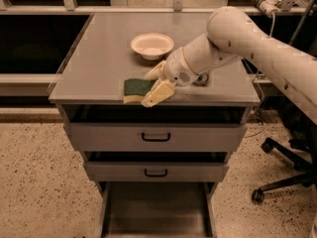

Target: Place sponge into bottom drawer

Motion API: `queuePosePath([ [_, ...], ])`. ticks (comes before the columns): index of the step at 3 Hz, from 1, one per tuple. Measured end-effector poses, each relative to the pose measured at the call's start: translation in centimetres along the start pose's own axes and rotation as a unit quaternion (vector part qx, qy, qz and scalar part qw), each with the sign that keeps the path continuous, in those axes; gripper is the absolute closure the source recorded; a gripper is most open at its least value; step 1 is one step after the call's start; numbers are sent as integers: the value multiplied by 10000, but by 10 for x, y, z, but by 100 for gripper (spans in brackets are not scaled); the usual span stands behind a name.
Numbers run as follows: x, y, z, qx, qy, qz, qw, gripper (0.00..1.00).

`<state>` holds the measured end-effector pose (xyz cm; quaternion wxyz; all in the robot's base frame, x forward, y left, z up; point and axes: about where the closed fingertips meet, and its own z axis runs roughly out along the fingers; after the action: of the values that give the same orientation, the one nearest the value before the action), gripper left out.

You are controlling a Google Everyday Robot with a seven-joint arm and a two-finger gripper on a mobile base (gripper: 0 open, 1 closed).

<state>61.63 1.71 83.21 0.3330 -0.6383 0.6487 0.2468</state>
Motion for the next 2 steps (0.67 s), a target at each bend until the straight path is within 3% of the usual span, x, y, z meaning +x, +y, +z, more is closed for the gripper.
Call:
queuePosePath([
  [2,0,0,0,-1,0,0,10000,88],
])
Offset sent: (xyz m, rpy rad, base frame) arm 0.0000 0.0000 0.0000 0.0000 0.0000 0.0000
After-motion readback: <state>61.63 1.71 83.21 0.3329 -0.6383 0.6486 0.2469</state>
